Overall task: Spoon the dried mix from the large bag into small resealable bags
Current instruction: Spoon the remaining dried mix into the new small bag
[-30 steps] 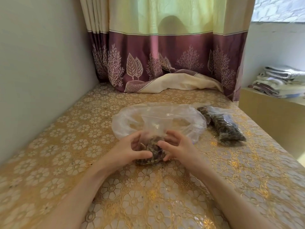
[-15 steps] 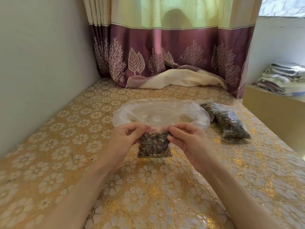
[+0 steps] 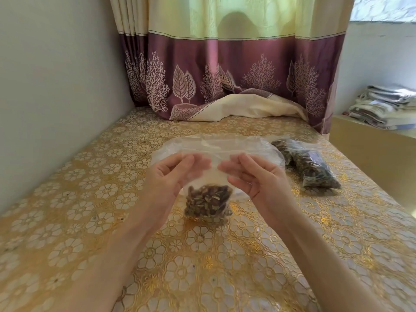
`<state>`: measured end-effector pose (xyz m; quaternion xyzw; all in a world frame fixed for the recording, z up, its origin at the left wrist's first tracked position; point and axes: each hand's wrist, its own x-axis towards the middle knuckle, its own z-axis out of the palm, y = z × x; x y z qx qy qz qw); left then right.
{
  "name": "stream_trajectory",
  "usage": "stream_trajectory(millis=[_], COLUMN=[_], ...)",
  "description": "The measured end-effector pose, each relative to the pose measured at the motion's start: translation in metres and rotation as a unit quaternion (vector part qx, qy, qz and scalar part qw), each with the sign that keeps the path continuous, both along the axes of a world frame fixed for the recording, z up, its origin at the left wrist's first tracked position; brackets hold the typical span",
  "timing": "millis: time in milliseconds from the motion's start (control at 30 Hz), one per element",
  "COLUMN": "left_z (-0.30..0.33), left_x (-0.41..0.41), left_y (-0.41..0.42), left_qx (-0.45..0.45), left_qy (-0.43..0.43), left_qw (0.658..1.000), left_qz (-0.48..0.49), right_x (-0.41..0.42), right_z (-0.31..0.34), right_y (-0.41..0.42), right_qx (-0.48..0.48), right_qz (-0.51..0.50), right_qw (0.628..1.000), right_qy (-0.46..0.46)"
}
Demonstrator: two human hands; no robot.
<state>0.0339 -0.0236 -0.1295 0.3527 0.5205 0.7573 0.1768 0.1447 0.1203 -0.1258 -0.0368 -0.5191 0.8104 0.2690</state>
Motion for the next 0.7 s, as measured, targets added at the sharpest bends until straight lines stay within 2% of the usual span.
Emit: stream_trajectory(millis=[100,233,333,400,533,700], left_z=[0.004,0.008,0.012,0.010,0.002,-0.003], left_x=[-0.001,-0.001,-0.003,-0.004,-0.005,-0.005], left_y=[-0.001,0.001,0.002,0.002,0.000,-0.005], left_qx=[0.024,0.017,0.028,0.023,-0.073,-0.184], left_qy=[-0.013,0.045,0.104,0.112,0.058,-0.028], left_qw=[1.000,0.995,0.985,0.983,0.990,0.982], left_qz=[0.001,0.090,0.136,0.141,0.108,0.012], right_x=[0.000,0.001,0.002,0.003,0.005,0.003], right_z=[0.002,0.005,0.008,0.009,0.001,-0.006], right_y=[-0.001,-0.002,0.000,0.003,0.009,0.008], right_qx=[0.039,0.139,0.140,0.118,0.121,0.064], right_qz=[-0.013,-0.101,-0.124,-0.087,0.043,0.022], right_qw=[0.999,0.985,0.982,0.989,0.980,0.986], right_qy=[-0.013,-0.012,0.011,-0.013,-0.151,-0.151])
